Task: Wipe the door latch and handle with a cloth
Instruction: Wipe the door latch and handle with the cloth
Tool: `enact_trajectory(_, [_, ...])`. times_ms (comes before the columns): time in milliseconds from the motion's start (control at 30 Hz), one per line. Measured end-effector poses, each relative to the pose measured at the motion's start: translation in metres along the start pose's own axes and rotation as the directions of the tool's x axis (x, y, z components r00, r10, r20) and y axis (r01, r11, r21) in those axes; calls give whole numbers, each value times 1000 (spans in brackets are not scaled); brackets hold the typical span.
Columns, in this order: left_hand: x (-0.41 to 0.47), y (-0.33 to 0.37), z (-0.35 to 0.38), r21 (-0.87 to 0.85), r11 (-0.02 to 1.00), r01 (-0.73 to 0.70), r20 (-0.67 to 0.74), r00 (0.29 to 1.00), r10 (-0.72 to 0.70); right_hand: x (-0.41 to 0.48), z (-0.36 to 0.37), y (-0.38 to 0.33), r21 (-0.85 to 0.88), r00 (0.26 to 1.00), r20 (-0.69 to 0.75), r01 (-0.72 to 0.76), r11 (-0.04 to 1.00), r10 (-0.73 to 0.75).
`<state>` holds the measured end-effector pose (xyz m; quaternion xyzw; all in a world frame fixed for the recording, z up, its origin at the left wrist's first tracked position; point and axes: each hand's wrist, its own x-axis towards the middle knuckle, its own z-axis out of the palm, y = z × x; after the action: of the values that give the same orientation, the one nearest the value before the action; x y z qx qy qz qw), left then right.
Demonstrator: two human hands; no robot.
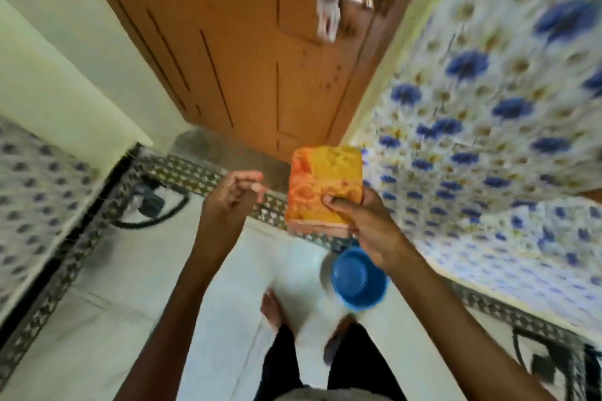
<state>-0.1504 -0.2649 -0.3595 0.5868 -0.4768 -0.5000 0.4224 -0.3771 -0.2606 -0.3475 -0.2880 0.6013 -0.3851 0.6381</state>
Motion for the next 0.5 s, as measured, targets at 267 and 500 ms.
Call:
enact_trajectory(267, [77, 94, -49, 30, 985, -170, 7, 985, 170, 10, 64, -80, 167, 996, -52, 84, 982, -77])
enact_trajectory(500, [179, 160, -45, 55, 934, -353, 100, 932, 347, 59, 86, -163, 306, 962, -178, 253, 918, -206])
